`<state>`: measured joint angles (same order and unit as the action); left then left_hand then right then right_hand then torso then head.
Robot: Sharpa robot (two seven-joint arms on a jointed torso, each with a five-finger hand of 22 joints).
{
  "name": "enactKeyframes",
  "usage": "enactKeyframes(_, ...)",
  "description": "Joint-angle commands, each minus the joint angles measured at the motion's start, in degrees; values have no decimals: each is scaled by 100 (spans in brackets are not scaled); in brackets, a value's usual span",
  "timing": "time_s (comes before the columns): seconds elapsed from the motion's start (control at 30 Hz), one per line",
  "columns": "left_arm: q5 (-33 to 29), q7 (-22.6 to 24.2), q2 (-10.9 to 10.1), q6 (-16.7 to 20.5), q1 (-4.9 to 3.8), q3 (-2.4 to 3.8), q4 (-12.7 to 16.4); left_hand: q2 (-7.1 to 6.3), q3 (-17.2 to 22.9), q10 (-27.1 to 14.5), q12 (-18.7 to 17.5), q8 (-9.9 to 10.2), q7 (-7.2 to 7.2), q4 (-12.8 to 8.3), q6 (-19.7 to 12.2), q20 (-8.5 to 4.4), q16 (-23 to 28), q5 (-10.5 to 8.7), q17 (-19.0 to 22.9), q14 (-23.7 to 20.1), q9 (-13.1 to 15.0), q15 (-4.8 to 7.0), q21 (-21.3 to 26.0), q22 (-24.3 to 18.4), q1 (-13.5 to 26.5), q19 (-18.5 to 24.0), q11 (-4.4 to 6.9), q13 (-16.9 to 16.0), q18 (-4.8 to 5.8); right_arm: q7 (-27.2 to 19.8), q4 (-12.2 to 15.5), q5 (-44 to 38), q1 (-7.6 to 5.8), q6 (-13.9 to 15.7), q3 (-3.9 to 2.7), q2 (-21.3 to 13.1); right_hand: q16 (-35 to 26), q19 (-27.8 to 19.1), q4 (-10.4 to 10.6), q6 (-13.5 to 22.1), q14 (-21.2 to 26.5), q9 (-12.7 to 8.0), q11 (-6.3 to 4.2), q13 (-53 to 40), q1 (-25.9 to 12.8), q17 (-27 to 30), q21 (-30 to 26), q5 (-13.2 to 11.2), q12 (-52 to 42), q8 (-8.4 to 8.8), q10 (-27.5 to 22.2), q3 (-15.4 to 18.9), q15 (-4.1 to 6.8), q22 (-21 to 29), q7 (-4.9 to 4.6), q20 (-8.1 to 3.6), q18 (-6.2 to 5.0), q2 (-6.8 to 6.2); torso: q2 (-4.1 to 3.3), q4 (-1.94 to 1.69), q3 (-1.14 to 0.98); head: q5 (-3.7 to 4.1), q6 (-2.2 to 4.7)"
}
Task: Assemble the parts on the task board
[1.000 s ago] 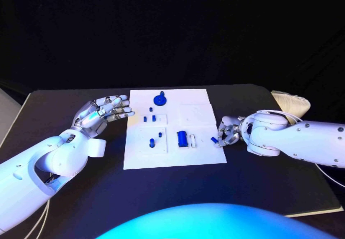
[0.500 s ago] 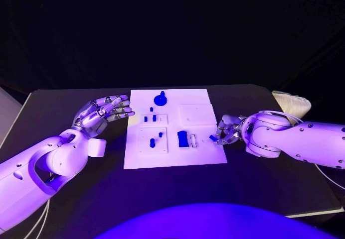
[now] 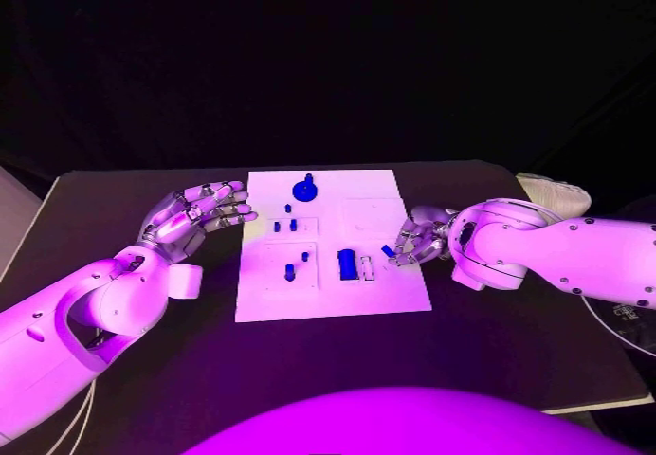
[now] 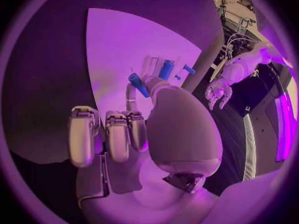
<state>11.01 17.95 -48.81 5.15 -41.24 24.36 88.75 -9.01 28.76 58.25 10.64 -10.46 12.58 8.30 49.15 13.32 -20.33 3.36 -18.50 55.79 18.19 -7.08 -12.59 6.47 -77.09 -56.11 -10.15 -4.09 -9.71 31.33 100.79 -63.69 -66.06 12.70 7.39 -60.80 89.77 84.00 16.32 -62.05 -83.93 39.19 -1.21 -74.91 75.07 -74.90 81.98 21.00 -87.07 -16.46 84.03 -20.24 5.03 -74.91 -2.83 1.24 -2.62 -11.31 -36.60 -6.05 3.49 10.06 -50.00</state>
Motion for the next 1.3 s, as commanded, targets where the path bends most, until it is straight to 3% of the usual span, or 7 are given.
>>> enactKeyframes(0.03,-10,16,19,-111,2,2,12,43,-1,-55,31,-28,113,30,-51,5,26,-22,-14,23,-9,-25,29,-10,8,-35,-5,-8,-72,11,-12,324,-2,-92,5,91,23,400,0,1,-607,11,-51,-1350,-51,-1510,-35,21,29,-34,479,-40,29,-1057,28,-50,80,-10,-4,-2,3,-8,0)
enactKeyframes(0.33,-10,9,15,-116,2,2,13,43,-1,-55,31,-28,113,30,-51,5,26,-22,-14,23,-9,-25,29,-10,8,-35,-5,-8,-72,60,-170,233,51,-181,46,337,23,396,17,12,-607,49,-36,-1345,-329,-1510,-54,-52,43,-51,474,-123,15,-1053,12,-39,77,-62,-5,-3,1,-17,0)
enactKeyframes(0.63,-10,-14,12,-122,2,2,21,44,-6,-58,33,-30,114,39,-53,6,31,-23,-20,23,-12,-26,34,-14,13,-37,-6,-8,-72,130,-223,203,83,48,70,472,23,400,19,-13,-607,89,-39,-1362,-717,-1510,-56,-92,8,-82,489,-214,16,-1059,20,-35,77,-1,-7,1,-2,-7,0)
enactKeyframes(1.3,-10,-29,12,-143,1,2,20,42,-15,-64,33,-31,115,53,-60,8,39,-23,-25,20,-16,-29,42,-19,24,-38,-8,-8,-71,210,-288,261,141,-76,112,632,23,395,10,-26,-607,107,-47,-1362,-833,-1510,-91,-75,9,-99,490,-266,23,-1043,28,-40,70,25,-10,-1,-12,-23,0)
